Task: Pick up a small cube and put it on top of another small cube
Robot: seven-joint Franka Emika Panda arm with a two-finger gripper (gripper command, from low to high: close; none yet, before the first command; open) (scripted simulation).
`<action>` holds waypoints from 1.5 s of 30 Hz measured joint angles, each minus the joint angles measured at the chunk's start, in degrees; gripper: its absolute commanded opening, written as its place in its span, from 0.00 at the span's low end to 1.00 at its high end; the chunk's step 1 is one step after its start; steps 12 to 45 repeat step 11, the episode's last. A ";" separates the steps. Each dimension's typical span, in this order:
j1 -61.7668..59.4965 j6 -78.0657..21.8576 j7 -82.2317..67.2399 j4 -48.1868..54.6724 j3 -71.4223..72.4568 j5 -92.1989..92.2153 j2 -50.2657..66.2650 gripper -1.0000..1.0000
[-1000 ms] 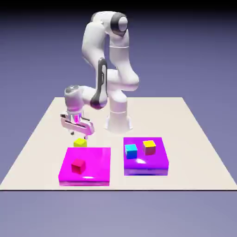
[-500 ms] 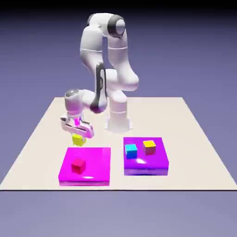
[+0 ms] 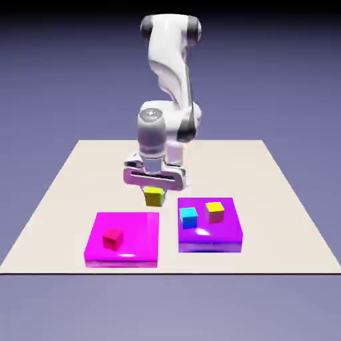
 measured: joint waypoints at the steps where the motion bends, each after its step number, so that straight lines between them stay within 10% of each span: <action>1: 1.64 -1.99 1.47 1.47 2.06 0.87 -0.53 0.00; 7: 2.01 7.64 2.87 -1.24 2.60 -0.45 6.48 0.00; 8: 2.04 9.84 3.14 -1.89 2.64 -0.78 8.05 1.00; 45: 1.99 7.34 2.94 -1.16 2.61 -0.55 6.28 1.00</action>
